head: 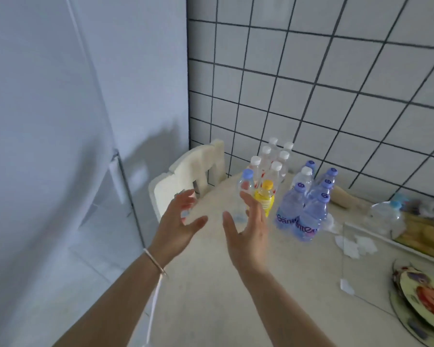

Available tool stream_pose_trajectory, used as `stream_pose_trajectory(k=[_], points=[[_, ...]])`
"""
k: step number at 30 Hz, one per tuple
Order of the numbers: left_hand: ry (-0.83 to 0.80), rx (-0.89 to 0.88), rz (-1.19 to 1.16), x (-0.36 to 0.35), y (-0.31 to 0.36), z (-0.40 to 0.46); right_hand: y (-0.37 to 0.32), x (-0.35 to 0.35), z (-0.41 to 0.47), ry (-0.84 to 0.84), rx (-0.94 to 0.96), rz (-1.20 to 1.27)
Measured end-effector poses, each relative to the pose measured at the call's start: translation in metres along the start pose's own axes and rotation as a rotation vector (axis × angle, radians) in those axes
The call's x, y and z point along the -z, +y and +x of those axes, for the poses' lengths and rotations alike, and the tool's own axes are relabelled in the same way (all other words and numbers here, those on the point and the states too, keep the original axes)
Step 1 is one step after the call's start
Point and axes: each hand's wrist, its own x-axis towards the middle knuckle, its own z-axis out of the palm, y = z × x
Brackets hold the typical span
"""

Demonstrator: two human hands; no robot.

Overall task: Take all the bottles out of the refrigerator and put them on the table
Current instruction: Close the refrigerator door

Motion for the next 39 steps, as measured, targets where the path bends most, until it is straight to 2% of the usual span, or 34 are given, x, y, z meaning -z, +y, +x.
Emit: stream_pose_trajectory(k=[4, 8, 11, 16, 18, 21, 23, 28, 34, 39], points=[[0.114, -0.021, 0.132, 0.049, 0.01, -0.076, -0.038, 0.001, -0.043, -0.116, 0.14, 0.04], [0.224, -0.004, 0.232, 0.093, 0.026, -0.139, -0.081, -0.005, -0.086, -0.266, 0.169, 0.094], [0.348, -0.088, 0.289, 0.128, 0.045, -0.174, -0.118, -0.016, -0.106, -0.35, 0.234, 0.132], [0.575, -0.16, 0.281, 0.185, 0.068, -0.214, -0.177, -0.041, -0.132, -0.463, 0.318, 0.172], [0.681, -0.178, 0.196, 0.208, 0.079, -0.22, -0.201, -0.053, -0.138, -0.513, 0.354, 0.181], [0.831, -0.209, 0.019, 0.242, 0.094, -0.214, -0.229, -0.077, -0.14, -0.498, 0.425, 0.17], [0.826, -0.221, 0.039, 0.26, 0.096, -0.207, -0.243, -0.092, -0.145, -0.49, 0.434, 0.136], [0.681, -0.127, 0.126, 0.291, 0.075, -0.191, -0.267, -0.122, -0.168, -0.449, 0.441, 0.074], [0.525, -0.159, 0.132, 0.335, 0.055, -0.179, -0.295, -0.163, -0.188, -0.34, 0.465, -0.035], [0.56, -0.133, 0.055, 0.383, 0.045, -0.17, -0.322, -0.209, -0.195, -0.355, 0.506, -0.094]])
